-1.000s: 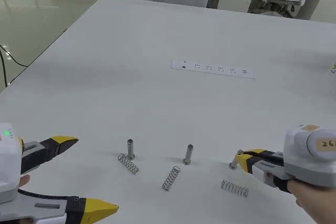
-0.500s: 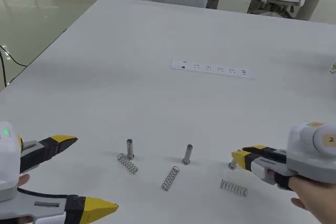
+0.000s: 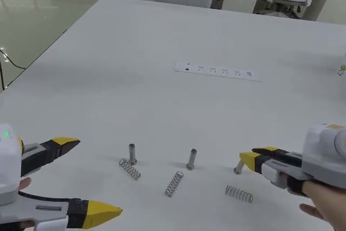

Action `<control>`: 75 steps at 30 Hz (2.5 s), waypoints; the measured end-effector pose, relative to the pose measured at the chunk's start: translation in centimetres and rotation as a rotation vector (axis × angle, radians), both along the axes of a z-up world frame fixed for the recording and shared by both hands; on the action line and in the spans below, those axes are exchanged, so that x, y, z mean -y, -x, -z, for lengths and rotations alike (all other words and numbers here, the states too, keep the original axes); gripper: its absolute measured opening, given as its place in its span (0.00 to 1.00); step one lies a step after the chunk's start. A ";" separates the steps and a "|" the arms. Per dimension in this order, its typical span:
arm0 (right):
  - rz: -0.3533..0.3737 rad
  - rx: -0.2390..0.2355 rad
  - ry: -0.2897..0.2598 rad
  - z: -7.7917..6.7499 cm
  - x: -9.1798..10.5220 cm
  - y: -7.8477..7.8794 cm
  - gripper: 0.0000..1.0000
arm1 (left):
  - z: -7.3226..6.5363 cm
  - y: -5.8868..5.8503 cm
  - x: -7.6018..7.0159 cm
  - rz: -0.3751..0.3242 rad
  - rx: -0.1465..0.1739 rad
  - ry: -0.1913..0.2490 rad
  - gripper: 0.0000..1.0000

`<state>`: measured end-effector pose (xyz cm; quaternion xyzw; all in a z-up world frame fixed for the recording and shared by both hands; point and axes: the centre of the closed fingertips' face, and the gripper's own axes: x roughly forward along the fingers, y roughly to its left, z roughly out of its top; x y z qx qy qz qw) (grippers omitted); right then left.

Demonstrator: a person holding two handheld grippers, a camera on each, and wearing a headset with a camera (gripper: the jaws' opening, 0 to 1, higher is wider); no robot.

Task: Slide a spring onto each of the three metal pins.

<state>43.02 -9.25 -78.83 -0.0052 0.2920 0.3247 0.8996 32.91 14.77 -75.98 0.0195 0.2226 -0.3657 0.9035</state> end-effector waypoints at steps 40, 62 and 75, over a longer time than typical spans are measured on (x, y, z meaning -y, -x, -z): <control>-0.167 0.044 0.129 -0.4 2.7 3.1 0.16 | 0.2 0.3 0.4 0.024 -0.016 -0.020 0.97; -0.585 0.068 0.461 3.9 -0.6 5.8 0.17 | 0.5 0.7 0.0 0.012 -0.021 -0.018 0.97; -0.684 0.016 0.554 6.4 -0.6 6.2 0.15 | 0.6 0.7 -0.3 0.004 -0.021 -0.017 0.96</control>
